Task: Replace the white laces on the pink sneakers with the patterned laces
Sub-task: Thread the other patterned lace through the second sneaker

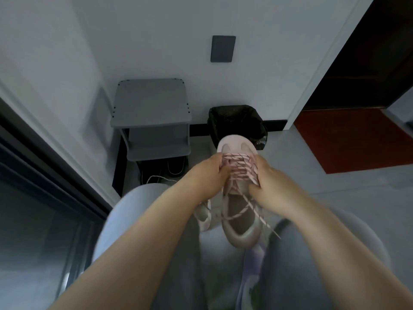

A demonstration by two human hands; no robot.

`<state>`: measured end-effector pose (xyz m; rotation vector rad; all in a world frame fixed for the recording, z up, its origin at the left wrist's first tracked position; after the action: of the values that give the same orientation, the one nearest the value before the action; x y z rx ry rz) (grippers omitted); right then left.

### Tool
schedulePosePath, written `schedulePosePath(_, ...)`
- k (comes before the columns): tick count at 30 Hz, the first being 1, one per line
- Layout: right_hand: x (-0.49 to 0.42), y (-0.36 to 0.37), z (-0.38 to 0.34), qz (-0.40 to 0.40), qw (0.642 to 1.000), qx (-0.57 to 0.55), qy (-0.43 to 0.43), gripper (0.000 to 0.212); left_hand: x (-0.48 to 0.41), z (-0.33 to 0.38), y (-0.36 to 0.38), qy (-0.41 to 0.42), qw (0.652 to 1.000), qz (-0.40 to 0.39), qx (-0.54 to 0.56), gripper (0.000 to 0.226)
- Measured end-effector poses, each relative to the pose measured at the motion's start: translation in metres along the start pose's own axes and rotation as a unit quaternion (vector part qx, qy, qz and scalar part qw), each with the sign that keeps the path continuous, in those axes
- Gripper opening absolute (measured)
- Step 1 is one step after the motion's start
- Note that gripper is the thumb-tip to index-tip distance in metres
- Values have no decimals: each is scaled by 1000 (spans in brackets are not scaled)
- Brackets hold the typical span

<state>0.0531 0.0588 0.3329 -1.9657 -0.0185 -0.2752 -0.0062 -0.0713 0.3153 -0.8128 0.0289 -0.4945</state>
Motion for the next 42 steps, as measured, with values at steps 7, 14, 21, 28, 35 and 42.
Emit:
schedulePosePath(7,-72,92,99,-158,982,-15,107,44,-54,-90,60,-214,966,39,142,35)
schedulePosePath(14,-112,194,146,-160,970,-45,177,62,-69,-197,149,-312,945,-47,86,50)
schedulePosePath(21,-175,237,173,-72,972,-37,222,55,-115,-262,174,-400,916,4,-24,68)
schedulePosePath(28,-197,285,109,-111,992,-48,45,49,-131,-287,198,-336,929,65,143,68)
schedulePosePath(35,-212,321,93,-186,975,-113,38,56,-169,-335,183,-251,963,88,34,48)
schedulePosePath(42,-205,316,93,-175,976,-128,31,57,-191,-341,192,-301,948,-65,-84,26)
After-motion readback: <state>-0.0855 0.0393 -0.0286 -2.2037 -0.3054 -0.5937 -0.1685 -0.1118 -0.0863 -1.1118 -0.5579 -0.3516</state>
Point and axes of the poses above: each hand's wrist, its own x-axis away from the middle knuckle, its own y-axis out of the palm, z = x × y, the point moved 3 cm from there along -x, towards the middle knuckle, and after that the axes turned 5 degrees about z, right-handed, at the moved point
